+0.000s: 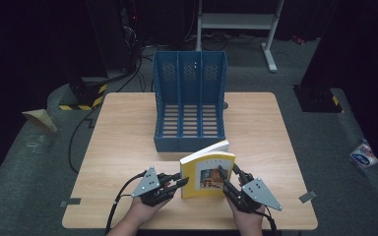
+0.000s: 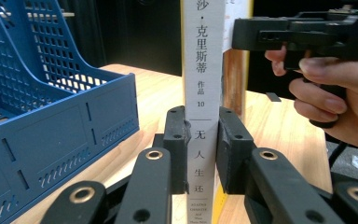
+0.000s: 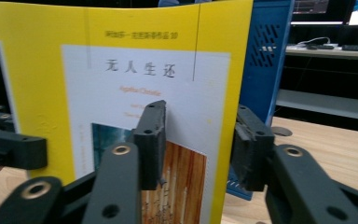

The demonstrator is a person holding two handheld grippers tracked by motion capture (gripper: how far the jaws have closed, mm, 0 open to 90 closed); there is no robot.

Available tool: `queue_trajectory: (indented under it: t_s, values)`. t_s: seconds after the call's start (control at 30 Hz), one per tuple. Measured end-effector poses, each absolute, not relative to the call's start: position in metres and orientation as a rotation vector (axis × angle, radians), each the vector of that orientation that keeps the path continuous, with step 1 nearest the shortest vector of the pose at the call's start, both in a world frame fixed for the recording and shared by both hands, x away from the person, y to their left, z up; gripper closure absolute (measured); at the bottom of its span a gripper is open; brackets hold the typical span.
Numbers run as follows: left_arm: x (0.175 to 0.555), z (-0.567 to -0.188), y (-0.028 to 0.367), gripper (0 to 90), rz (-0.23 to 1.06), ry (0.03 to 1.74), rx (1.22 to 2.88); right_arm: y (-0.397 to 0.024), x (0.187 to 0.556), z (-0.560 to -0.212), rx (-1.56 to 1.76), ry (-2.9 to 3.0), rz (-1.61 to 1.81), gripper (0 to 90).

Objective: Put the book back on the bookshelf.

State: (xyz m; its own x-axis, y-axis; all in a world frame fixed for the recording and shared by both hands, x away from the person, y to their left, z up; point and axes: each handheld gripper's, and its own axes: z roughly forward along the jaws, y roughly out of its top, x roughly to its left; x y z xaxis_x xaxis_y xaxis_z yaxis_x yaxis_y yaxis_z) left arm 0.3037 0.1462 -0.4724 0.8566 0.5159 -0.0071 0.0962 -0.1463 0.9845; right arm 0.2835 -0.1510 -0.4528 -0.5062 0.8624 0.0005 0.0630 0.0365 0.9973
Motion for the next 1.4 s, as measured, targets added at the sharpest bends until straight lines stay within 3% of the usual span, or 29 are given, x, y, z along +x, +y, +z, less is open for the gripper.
queue_trajectory:
  t_s: [0.37,0.9,1.17,1.4]
  values:
    - [0.296,-0.473,0.147,76.2,0.371,0.426,1.705,-0.160,0.286,-0.452,0.992,1.652,1.608,44.7]
    - [0.296,-0.473,0.145,75.6,0.371,0.412,1.708,-0.157,0.286,-0.458,0.984,1.676,1.649,47.5]
    - [0.295,-0.474,0.149,75.8,0.355,0.369,1.723,-0.157,0.294,-0.455,0.980,1.738,1.693,30.0]
    - [0.296,-0.473,0.149,72.5,0.353,0.374,1.729,-0.152,0.289,-0.456,0.946,1.737,1.696,36.3]
